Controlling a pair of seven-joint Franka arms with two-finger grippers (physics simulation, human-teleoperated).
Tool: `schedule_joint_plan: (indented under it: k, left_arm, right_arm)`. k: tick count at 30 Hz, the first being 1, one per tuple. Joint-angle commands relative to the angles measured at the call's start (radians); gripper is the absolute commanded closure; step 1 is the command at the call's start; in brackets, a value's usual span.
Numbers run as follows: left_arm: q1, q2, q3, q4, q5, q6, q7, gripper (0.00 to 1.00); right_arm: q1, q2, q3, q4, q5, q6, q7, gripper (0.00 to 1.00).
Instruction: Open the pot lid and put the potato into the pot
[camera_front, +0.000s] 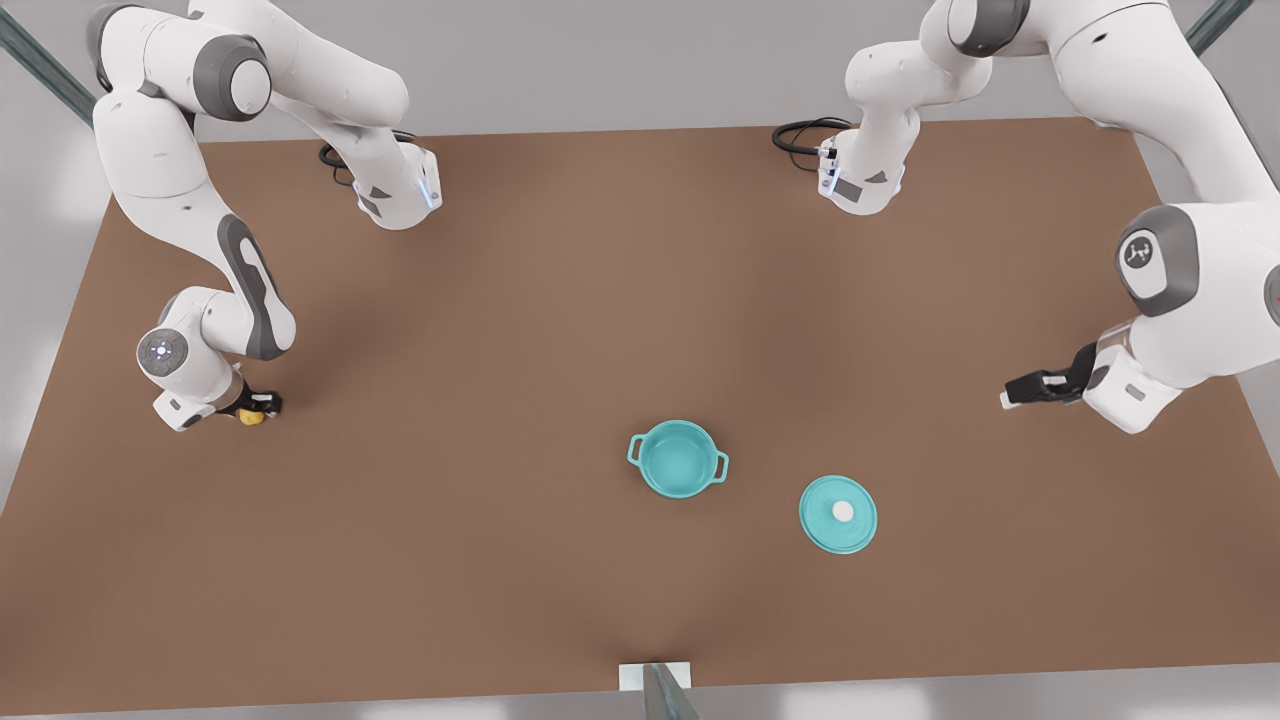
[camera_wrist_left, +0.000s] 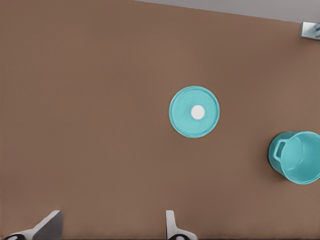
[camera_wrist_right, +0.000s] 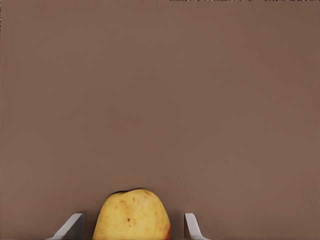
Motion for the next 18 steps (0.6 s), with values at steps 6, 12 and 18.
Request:
schedule_joint_plan:
  k: [6,12,18]
  left_arm:
    - [0.0,-0.003,0.0,-0.002,0.001,-0.05,0.126,0.0]
    - [0.0,-0.004,0.003,-0.002,0.002,-0.05,0.126,0.0]
    - [0.0,-0.004,0.005,-0.005,0.002,-0.048,0.126,0.0]
  right_arm:
    - [0.001,-0.002,0.0,0.0,0.001,0.005,-0.028,0.44]
    - [0.001,-0.019,0.002,0.0,0.001,-0.003,-0.027,0.49]
    - [0.006,-0.067,0.018,-0.001,0.002,-0.023,-0.022,0.48]
